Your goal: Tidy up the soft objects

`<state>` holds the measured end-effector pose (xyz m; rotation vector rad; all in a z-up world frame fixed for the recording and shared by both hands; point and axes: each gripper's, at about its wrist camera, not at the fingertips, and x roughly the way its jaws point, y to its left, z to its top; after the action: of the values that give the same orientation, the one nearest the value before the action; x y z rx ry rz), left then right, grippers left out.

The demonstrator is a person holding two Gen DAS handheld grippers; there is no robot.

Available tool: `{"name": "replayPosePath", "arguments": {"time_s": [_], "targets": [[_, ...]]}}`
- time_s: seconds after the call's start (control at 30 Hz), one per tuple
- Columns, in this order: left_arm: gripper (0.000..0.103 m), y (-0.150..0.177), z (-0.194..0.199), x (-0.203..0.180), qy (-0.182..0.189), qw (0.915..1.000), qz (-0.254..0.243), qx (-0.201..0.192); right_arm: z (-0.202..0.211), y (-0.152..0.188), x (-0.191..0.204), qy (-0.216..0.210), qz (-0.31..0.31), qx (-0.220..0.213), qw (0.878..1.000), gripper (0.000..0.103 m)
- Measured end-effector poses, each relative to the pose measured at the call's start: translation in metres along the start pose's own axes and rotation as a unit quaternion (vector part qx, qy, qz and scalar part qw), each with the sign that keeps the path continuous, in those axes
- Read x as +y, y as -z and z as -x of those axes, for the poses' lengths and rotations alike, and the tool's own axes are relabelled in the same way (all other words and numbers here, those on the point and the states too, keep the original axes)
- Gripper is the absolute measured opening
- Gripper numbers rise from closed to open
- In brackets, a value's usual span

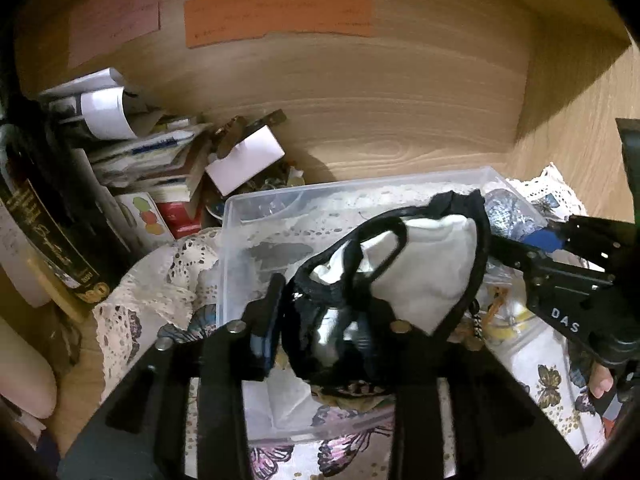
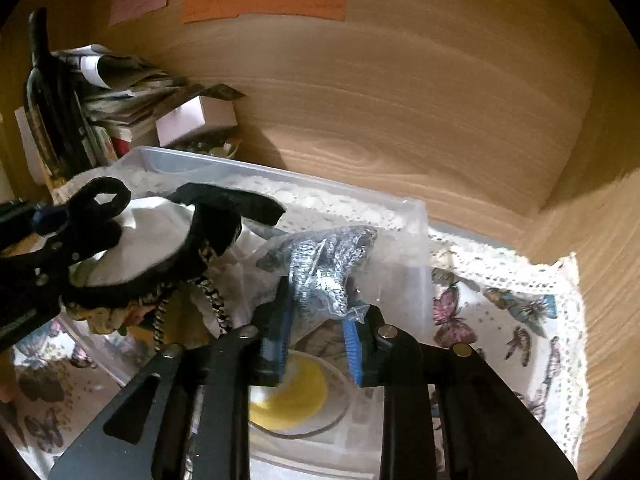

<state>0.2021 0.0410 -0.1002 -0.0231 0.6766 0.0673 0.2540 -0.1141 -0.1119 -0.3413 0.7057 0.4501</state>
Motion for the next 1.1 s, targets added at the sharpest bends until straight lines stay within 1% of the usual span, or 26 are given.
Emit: {"name": "replayPosePath", "arguments": {"time_s": [0.03, 0.07, 0.1, 0.17, 0.2, 0.23, 0.3, 0.4, 0.57, 0.7, 0.77, 0.83, 0.87, 0.93, 1.0, 1.07, 1.1], "targets": [[0.048, 0.000, 0.002, -0.001, -0.001, 1.0000, -0.003, -0.001, 0.003, 0.000, 0.001, 0.000, 0.002, 0.000, 1.000, 0.026], [0.053, -0.001, 0.004, -0.003, -0.001, 1.0000, -0.006, -0.004, 0.005, 0.000, 0.001, 0.001, 0.002, -0.001, 1.000, 0.031], [0.056, -0.001, 0.006, -0.004, -0.001, 0.9999, -0.008, -0.008, 0.008, 0.001, 0.001, 0.002, 0.002, -0.002, 1.000, 0.037], [0.059, -0.002, 0.011, -0.006, -0.002, 0.9998, -0.010, -0.015, 0.014, 0.001, 0.000, 0.003, 0.001, -0.007, 1.000, 0.045], [0.060, -0.003, 0.016, -0.008, -0.001, 0.9997, -0.012, -0.020, 0.015, -0.001, 0.001, 0.015, -0.014, -0.031, 0.999, 0.048], [0.063, -0.003, 0.018, -0.009, 0.000, 0.9997, -0.013, -0.022, 0.023, 0.000, 0.000, 0.016, -0.016, -0.037, 0.999, 0.049], [0.067, -0.005, 0.027, -0.011, 0.005, 0.9995, -0.014, -0.028, 0.032, 0.000, 0.000, 0.012, -0.018, -0.049, 0.999, 0.059], [0.071, -0.007, 0.040, -0.010, 0.013, 0.9990, -0.012, -0.041, 0.057, 0.001, 0.000, 0.006, -0.018, -0.077, 0.997, 0.071], [0.082, -0.010, 0.068, -0.010, 0.028, 0.9975, -0.008, -0.063, 0.102, 0.006, 0.004, 0.002, -0.016, -0.128, 0.992, 0.076], [0.088, -0.010, 0.099, -0.011, 0.034, 0.9946, -0.007, -0.098, 0.136, 0.012, 0.004, -0.006, -0.026, -0.171, 0.985, 0.082], [0.095, -0.009, 0.114, -0.010, 0.036, 0.9928, -0.007, -0.114, 0.150, 0.015, 0.005, -0.008, -0.030, -0.188, 0.982, 0.083], [0.099, -0.007, 0.131, -0.011, 0.039, 0.9905, -0.008, -0.132, 0.167, 0.019, 0.005, -0.007, -0.035, -0.207, 0.978, 0.085], [0.101, -0.006, 0.137, -0.011, 0.039, 0.9897, -0.009, -0.137, 0.171, 0.020, 0.006, -0.008, -0.037, -0.214, 0.976, 0.088], [0.102, -0.003, 0.152, -0.012, 0.040, 0.9875, -0.010, -0.152, 0.185, 0.025, 0.006, -0.011, -0.044, -0.232, 0.972, 0.092], [0.102, 0.000, 0.166, -0.013, 0.043, 0.9849, -0.012, -0.167, 0.192, 0.028, 0.008, -0.010, -0.048, -0.245, 0.968, 0.099], [0.103, 0.003, 0.175, -0.014, 0.045, 0.9833, -0.016, -0.176, 0.200, 0.030, 0.010, -0.004, -0.050, -0.258, 0.965, 0.103], [0.103, 0.004, 0.180, -0.015, 0.046, 0.9828, -0.018, -0.178, 0.204, 0.032, 0.012, -0.001, -0.050, -0.265, 0.963, 0.103]]}}
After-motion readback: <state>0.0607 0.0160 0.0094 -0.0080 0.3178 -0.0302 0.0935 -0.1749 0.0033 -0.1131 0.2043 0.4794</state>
